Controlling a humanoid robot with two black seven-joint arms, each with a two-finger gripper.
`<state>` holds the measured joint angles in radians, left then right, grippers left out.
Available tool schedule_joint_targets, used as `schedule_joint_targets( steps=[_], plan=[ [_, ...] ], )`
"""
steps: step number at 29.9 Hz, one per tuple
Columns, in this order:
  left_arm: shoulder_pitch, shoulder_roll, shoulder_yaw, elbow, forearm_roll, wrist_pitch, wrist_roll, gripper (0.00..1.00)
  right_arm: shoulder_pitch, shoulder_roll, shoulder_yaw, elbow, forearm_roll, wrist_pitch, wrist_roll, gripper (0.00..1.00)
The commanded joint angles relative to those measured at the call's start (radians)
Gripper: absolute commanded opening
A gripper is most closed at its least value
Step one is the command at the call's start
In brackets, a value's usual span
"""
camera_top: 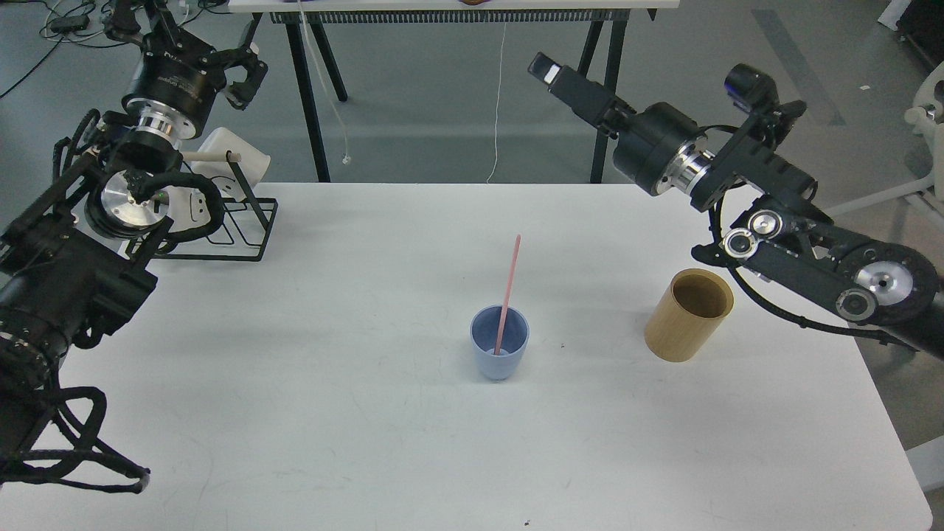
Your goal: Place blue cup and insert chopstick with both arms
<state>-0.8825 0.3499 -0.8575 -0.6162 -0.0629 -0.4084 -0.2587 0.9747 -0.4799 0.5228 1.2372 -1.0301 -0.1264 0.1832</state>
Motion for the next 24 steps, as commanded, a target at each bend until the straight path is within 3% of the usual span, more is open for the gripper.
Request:
schedule_joint_targets(
  steps=[1,10,16,24],
  plan=[
    [0.002,-0.002,0.002,0.001,0.0,-0.01,0.007,0.99,0.016,0.009,0.132,-0.137,0.207,0.175,0.002,1.0],
    [0.0,-0.006,0.002,0.013,0.002,-0.046,0.012,0.99,0.001,0.029,0.316,-0.338,0.618,0.477,0.001,1.0],
    [0.002,-0.014,0.0,0.013,0.0,-0.043,-0.001,0.99,-0.024,0.037,0.319,-0.39,0.893,0.502,-0.004,1.0],
    [0.005,-0.016,0.0,0.013,-0.001,-0.046,-0.001,0.99,-0.027,0.162,0.325,-0.62,1.179,0.58,-0.034,1.0]
  ],
)
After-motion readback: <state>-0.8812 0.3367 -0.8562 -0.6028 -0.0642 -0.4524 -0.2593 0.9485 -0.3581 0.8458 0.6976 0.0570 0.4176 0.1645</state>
